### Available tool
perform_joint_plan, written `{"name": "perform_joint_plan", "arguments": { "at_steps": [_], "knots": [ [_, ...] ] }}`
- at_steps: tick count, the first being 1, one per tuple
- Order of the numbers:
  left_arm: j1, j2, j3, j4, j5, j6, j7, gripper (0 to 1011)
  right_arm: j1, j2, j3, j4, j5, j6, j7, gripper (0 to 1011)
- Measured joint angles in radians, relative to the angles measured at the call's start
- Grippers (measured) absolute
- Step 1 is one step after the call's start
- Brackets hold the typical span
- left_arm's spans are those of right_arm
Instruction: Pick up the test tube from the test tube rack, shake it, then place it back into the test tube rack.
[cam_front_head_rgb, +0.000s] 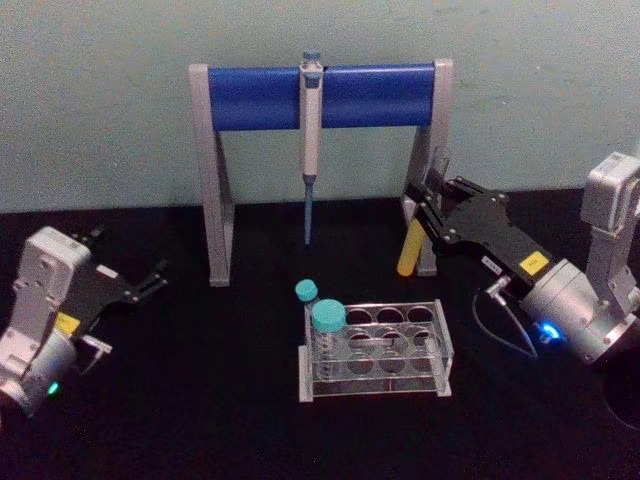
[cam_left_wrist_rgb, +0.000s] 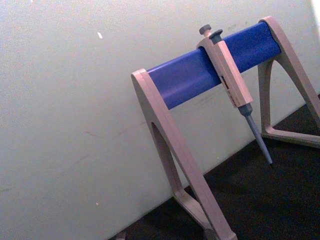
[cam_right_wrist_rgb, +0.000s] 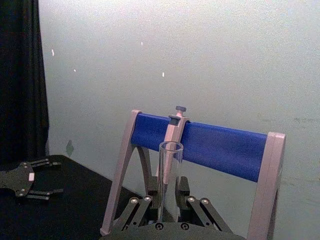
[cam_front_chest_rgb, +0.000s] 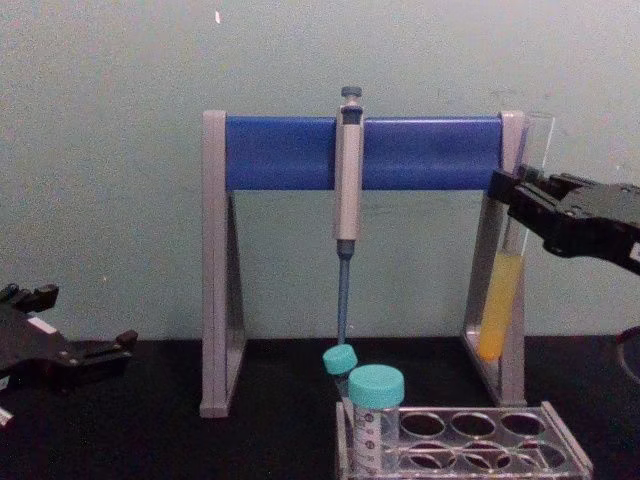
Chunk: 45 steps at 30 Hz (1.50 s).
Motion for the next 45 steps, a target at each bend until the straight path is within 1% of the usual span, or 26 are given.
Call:
{"name": "perform_joint_plan", "arguments": {
  "at_steps": [4,7,10,11,12,14,17,19,21,22,26,27,30,31,35,36,37,39,40,42,43,45],
  "knots": [
    [0.0,0.0,0.0,0.0,0.0,0.0,0.0,1001,-0.001,-0.002,0.001,-0.005,-0.021,0.002,0.001,235],
    [0.0,0.0,0.0,0.0,0.0,0.0,0.0,1001,-0.002,-0.001,0.0,-0.013,-0.028,0.006,0.01,235],
    [0.0,0.0,0.0,0.0,0.0,0.0,0.0,1001,-0.002,0.004,-0.005,-0.029,-0.013,0.019,0.048,235],
    [0.0,0.0,0.0,0.0,0.0,0.0,0.0,1001,-0.002,0.007,-0.008,-0.034,0.0,0.026,0.065,235],
    [0.0,0.0,0.0,0.0,0.0,0.0,0.0,1001,-0.002,0.007,-0.008,-0.034,0.0,0.026,0.065,235],
    [0.0,0.0,0.0,0.0,0.0,0.0,0.0,1001,-0.002,0.016,-0.015,-0.043,0.015,0.038,0.089,235],
    [0.0,0.0,0.0,0.0,0.0,0.0,0.0,1001,-0.002,0.043,-0.027,-0.061,0.047,0.076,0.131,235],
    [0.0,0.0,0.0,0.0,0.0,0.0,0.0,1001,-0.001,0.05,-0.029,-0.065,0.056,0.085,0.141,235],
    [0.0,0.0,0.0,0.0,0.0,0.0,0.0,1001,-0.002,0.073,-0.033,-0.079,0.08,0.112,0.166,235],
    [0.0,0.0,0.0,0.0,0.0,0.0,0.0,1001,-0.004,0.091,-0.034,-0.093,0.094,0.134,0.176,235],
    [0.0,0.0,0.0,0.0,0.0,0.0,0.0,1001,-0.016,0.137,-0.033,-0.131,0.113,0.185,0.181,235],
    [0.0,0.0,0.0,0.0,0.0,0.0,0.0,1001,-0.023,0.159,-0.032,-0.15,0.112,0.2,0.175,235],
    [0.0,0.0,0.0,0.0,0.0,0.0,0.0,1001,-0.033,0.194,-0.032,-0.181,0.092,0.218,0.153,235],
    [0.0,0.0,0.0,0.0,0.0,0.0,0.0,1001,-0.038,0.215,-0.032,-0.199,0.074,0.226,0.134,235],
    [0.0,0.0,0.0,0.0,0.0,0.0,0.0,1001,-0.048,0.249,-0.031,-0.232,0.018,0.236,0.083,235],
    [0.0,0.0,0.0,0.0,0.0,0.0,0.0,1001,-0.053,0.257,-0.029,-0.246,-0.019,0.237,0.05,235],
    [0.0,0.0,0.0,0.0,0.0,0.0,0.0,1001,-0.057,0.259,-0.026,-0.253,-0.05,0.237,0.02,235],
    [0.0,0.0,0.0,0.0,0.0,0.0,0.0,1001,-0.061,0.257,-0.023,-0.258,-0.082,0.235,-0.01,235],
    [0.0,0.0,0.0,0.0,0.0,0.0,0.0,1001,-0.064,0.247,-0.02,-0.259,-0.11,0.228,-0.038,235],
    [0.0,0.0,0.0,0.0,0.0,0.0,0.0,1001,-0.065,0.234,-0.017,-0.256,-0.134,0.214,-0.064,235],
    [0.0,0.0,0.0,0.0,0.0,0.0,0.0,1001,-0.066,0.218,-0.014,-0.249,-0.154,0.199,-0.085,235],
    [0.0,0.0,0.0,0.0,0.0,0.0,0.0,1001,-0.066,0.203,-0.011,-0.241,-0.167,0.18,-0.101,235]
  ]
}}
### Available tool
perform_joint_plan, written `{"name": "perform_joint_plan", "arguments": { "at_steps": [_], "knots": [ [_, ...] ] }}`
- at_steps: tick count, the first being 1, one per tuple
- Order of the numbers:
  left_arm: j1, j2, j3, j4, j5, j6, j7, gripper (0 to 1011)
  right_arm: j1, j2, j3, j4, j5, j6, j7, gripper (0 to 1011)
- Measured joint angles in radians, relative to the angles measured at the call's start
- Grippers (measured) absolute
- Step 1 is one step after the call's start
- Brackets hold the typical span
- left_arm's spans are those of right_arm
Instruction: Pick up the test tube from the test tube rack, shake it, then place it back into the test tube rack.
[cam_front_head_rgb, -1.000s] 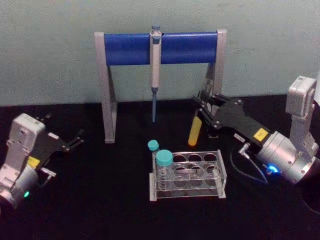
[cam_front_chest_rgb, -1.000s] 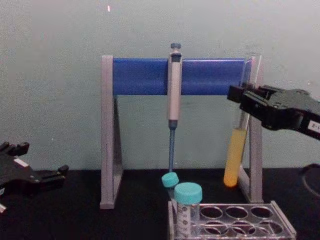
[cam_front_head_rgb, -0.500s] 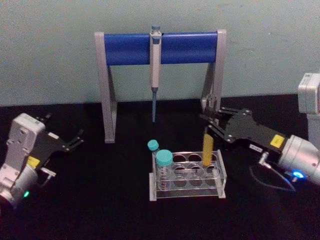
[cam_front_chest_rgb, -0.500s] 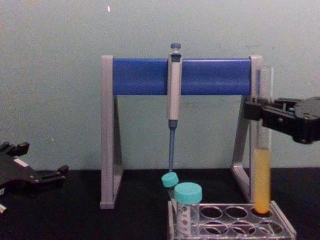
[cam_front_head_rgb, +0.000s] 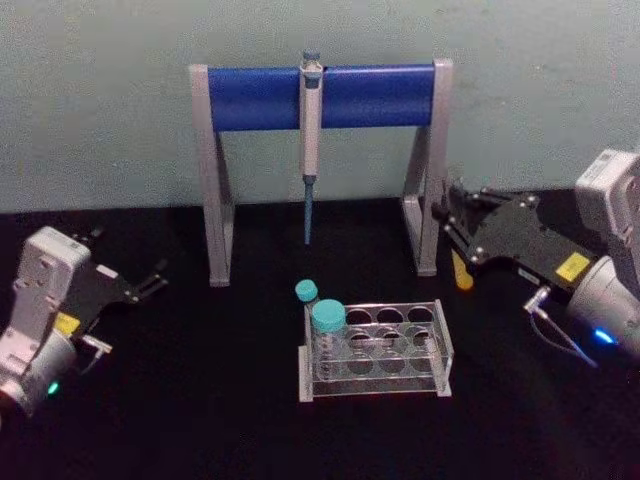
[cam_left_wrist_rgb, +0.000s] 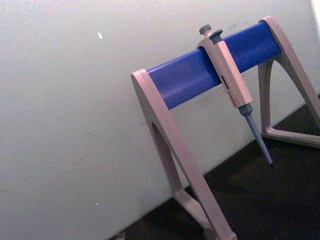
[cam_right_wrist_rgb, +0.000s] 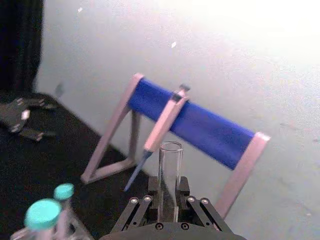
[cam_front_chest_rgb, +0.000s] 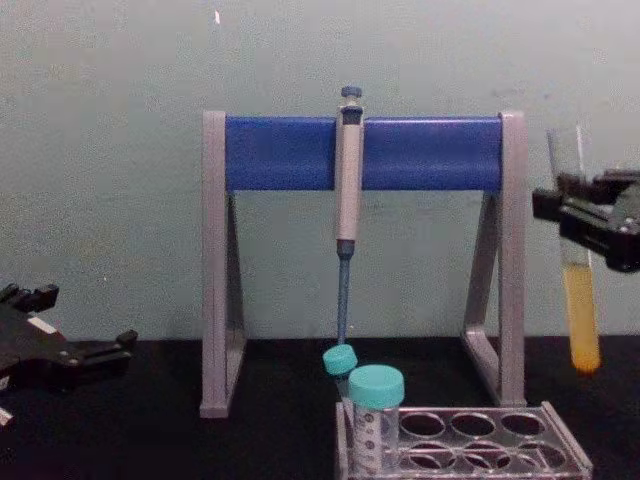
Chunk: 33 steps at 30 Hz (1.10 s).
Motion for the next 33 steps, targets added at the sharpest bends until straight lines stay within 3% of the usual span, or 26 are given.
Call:
{"name": "perform_joint_plan", "arguments": {
  "at_steps": [3,8,12,15,17,19,21,23,24,27,28,30,33],
  "knots": [
    [0.0,0.0,0.0,0.0,0.0,0.0,0.0,1001,0.001,-0.029,0.008,0.021,-0.011,-0.032,-0.021,235],
    [0.0,0.0,0.0,0.0,0.0,0.0,0.0,1001,0.013,-0.109,0.023,0.083,-0.016,-0.104,-0.056,235],
    [0.0,0.0,0.0,0.0,0.0,0.0,0.0,1002,0.026,-0.149,0.023,0.119,-0.015,-0.127,-0.056,235],
    [0.0,0.0,0.0,0.0,0.0,0.0,0.0,1001,0.034,-0.17,0.025,0.137,0.019,-0.132,-0.027,235],
    [0.0,0.0,0.0,0.0,0.0,0.0,0.0,1001,0.041,-0.189,0.03,0.152,0.082,-0.131,0.034,235],
    [0.0,0.0,0.0,0.0,0.0,0.0,0.0,1001,0.042,-0.194,0.032,0.156,0.112,-0.126,0.065,235],
    [0.0,0.0,0.0,0.0,0.0,0.0,0.0,1001,0.042,-0.196,0.032,0.156,0.142,-0.117,0.096,235],
    [0.0,0.0,0.0,0.0,0.0,0.0,0.0,1001,0.043,-0.188,0.032,0.153,0.2,-0.093,0.154,235],
    [0.0,0.0,0.0,0.0,0.0,0.0,0.0,1001,0.043,-0.188,0.032,0.153,0.2,-0.093,0.154,235],
    [0.0,0.0,0.0,0.0,0.0,0.0,0.0,1001,0.042,-0.153,0.03,0.137,0.279,-0.047,0.231,235],
    [0.0,0.0,0.0,0.0,0.0,0.0,0.0,1001,0.042,-0.153,0.03,0.137,0.279,-0.047,0.231,235],
    [0.0,0.0,0.0,0.0,0.0,0.0,0.0,1001,0.038,-0.116,0.029,0.121,0.331,-0.012,0.288,235],
    [0.0,0.0,0.0,0.0,0.0,0.0,0.0,1001,0.034,-0.083,0.029,0.104,0.359,0.017,0.32,235]
  ]
}}
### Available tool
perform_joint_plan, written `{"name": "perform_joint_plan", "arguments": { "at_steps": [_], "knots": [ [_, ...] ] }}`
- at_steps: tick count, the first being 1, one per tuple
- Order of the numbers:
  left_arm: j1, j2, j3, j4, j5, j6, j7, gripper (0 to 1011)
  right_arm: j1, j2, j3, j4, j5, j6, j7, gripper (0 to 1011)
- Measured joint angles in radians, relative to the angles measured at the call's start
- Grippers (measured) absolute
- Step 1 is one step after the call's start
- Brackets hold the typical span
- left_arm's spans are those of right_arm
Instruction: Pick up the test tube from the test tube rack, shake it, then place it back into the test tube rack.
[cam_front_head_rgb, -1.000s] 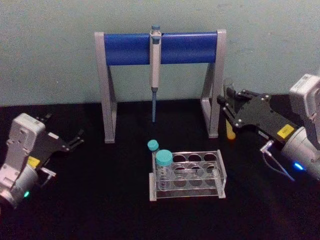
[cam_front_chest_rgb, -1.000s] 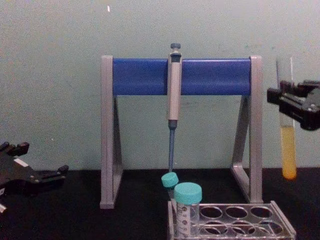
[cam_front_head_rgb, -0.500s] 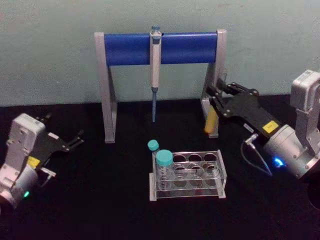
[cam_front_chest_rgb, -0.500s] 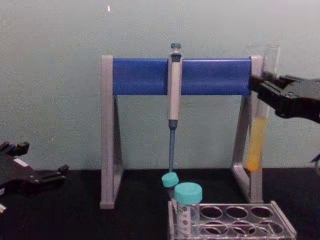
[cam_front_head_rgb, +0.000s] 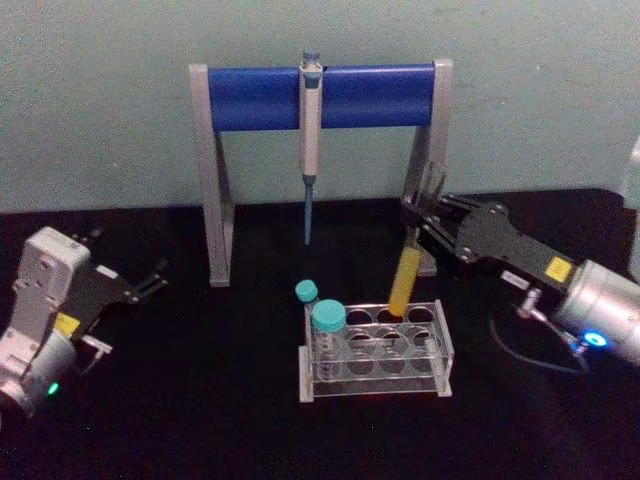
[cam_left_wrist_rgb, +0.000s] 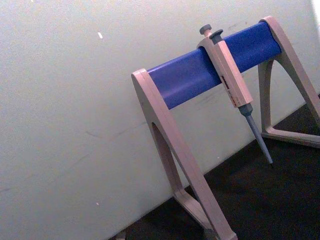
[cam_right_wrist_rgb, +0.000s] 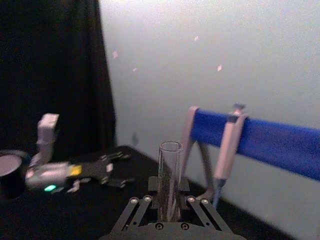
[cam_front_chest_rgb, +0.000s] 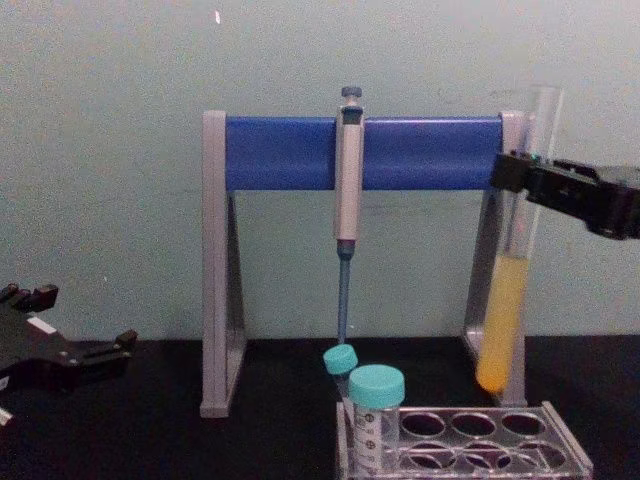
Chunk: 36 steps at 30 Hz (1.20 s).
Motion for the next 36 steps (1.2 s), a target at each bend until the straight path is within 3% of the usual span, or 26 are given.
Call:
{"name": "perform_joint_plan", "arguments": {
  "at_steps": [4,8,10,12,15,20,26,31,36],
  "knots": [
    [0.0,0.0,0.0,0.0,0.0,0.0,0.0,1001,-0.009,0.072,0.004,-0.043,0.04,0.071,0.034,235],
    [0.0,0.0,0.0,0.0,0.0,0.0,0.0,1001,-0.017,0.128,0.009,-0.073,0.034,0.098,0.023,235],
    [0.0,0.0,0.0,0.0,0.0,0.0,0.0,1001,-0.022,0.146,0.013,-0.084,0.02,0.102,0.003,235],
    [0.0,0.0,0.0,0.0,0.0,0.0,0.0,1001,-0.034,0.167,0.021,-0.099,-0.026,0.083,-0.061,235],
    [0.0,0.0,0.0,0.0,0.0,0.0,0.0,1001,-0.041,0.167,0.025,-0.101,-0.062,0.055,-0.112,235],
    [0.0,0.0,0.0,0.0,0.0,0.0,0.0,1001,-0.043,0.113,0.038,-0.078,-0.113,0.002,-0.213,235],
    [0.0,0.0,0.0,0.0,0.0,0.0,0.0,1001,-0.017,0.03,0.034,-0.034,-0.163,-0.034,-0.276,235],
    [0.0,0.0,0.0,0.0,0.0,0.0,0.0,1001,0.002,-0.017,0.024,-0.001,-0.173,-0.051,-0.277,235],
    [0.0,0.0,0.0,0.0,0.0,0.0,0.0,1001,0.022,-0.055,0.009,0.028,-0.158,-0.065,-0.232,235]
  ]
}}
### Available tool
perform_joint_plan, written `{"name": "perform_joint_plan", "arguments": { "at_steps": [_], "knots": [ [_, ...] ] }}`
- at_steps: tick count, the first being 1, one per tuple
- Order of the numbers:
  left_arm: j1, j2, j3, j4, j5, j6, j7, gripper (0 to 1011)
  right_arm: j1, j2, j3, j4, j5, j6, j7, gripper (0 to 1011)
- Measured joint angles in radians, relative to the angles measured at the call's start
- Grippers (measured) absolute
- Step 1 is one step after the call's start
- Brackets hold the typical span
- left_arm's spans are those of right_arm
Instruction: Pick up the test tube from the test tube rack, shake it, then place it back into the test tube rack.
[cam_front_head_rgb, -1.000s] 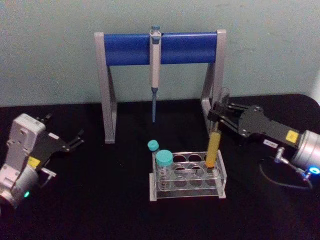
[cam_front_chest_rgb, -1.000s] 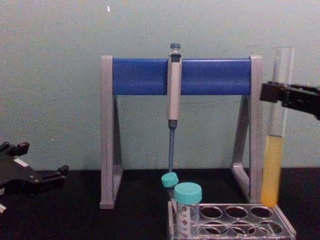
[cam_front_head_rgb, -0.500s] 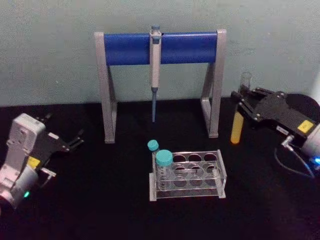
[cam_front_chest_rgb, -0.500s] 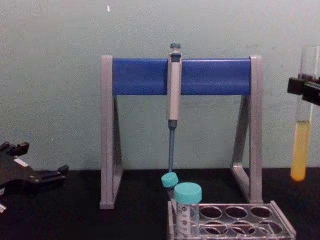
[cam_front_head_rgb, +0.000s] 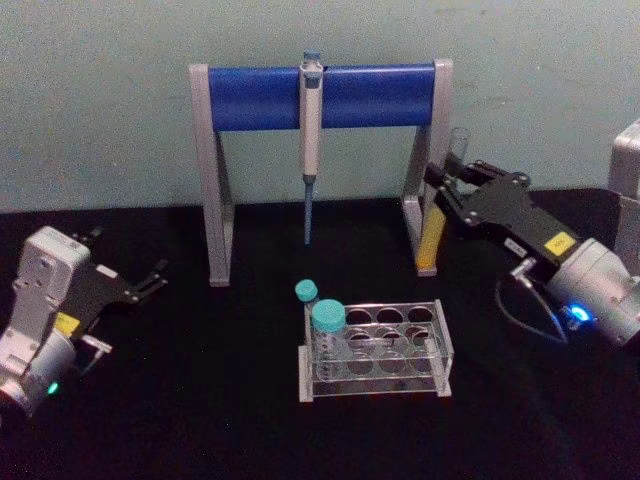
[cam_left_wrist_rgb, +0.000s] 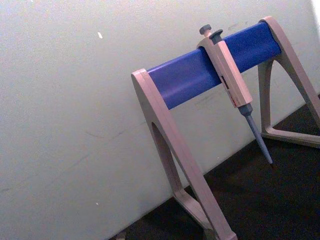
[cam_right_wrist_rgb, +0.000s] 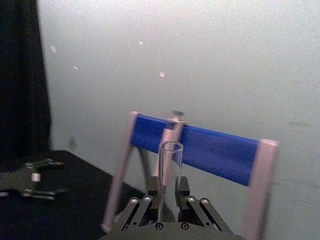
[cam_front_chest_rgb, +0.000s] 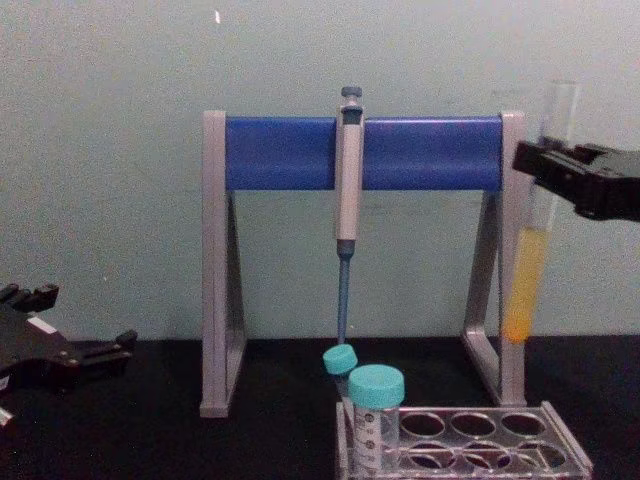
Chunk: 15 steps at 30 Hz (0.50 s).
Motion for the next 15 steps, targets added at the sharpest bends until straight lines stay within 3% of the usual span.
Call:
{"name": "perform_joint_plan", "arguments": {
  "at_steps": [8,12,15],
  "knots": [
    [0.0,0.0,0.0,0.0,0.0,0.0,0.0,1001,0.02,-0.002,-0.041,0.02,0.081,-0.004,0.135,235],
    [0.0,0.0,0.0,0.0,0.0,0.0,0.0,1001,0.023,0.028,-0.055,0.01,0.122,0.032,0.19,235],
    [0.0,0.0,0.0,0.0,0.0,0.0,0.0,1001,0.02,0.074,-0.059,-0.013,0.172,0.094,0.234,235]
  ]
}}
